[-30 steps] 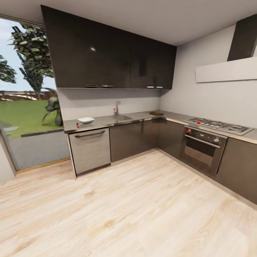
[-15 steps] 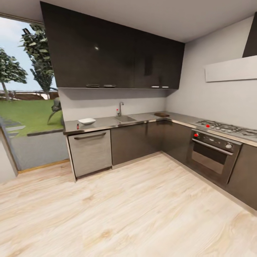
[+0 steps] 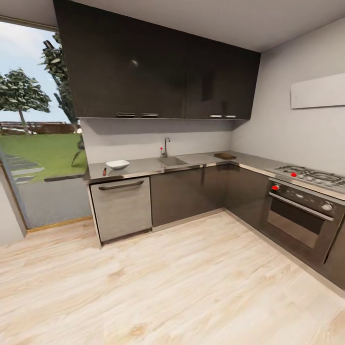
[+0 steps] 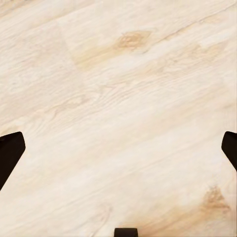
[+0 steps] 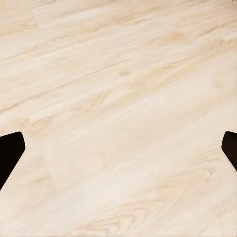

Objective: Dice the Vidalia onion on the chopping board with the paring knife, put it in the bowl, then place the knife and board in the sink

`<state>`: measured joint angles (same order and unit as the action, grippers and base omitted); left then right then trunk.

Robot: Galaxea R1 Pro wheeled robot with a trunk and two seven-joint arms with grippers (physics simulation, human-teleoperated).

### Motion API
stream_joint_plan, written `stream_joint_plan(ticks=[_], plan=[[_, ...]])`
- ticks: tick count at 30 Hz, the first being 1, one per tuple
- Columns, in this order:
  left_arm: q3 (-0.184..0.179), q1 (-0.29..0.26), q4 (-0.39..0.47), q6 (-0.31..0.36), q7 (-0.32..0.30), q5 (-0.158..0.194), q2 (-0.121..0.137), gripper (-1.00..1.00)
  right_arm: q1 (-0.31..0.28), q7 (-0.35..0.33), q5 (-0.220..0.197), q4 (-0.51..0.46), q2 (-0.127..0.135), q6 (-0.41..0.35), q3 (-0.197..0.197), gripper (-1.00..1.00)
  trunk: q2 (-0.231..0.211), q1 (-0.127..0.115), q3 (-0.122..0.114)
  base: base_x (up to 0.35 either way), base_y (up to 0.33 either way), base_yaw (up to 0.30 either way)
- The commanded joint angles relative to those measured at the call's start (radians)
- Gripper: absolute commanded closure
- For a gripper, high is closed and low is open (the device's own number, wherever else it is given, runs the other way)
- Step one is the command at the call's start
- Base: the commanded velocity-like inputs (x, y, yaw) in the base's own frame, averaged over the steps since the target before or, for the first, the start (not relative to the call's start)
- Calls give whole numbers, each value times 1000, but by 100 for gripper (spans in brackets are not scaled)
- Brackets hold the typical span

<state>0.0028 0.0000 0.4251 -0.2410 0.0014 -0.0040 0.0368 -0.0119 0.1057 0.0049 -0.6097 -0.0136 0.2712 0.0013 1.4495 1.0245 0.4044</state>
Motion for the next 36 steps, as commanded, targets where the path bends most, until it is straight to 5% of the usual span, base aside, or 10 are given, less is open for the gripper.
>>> stream_joint_plan(ticks=[1, 36], plan=[[0, 0, 1, -2, 0, -1, 0, -100, -1, 3, 1, 1, 0, 3, 0, -100, 0, 1, 1, 296, -185, 116], [0, 0, 1, -2, 0, 0, -1, -100, -1, 3, 1, 1, 0, 2, 2, -100, 0, 1, 1, 296, -185, 156]])
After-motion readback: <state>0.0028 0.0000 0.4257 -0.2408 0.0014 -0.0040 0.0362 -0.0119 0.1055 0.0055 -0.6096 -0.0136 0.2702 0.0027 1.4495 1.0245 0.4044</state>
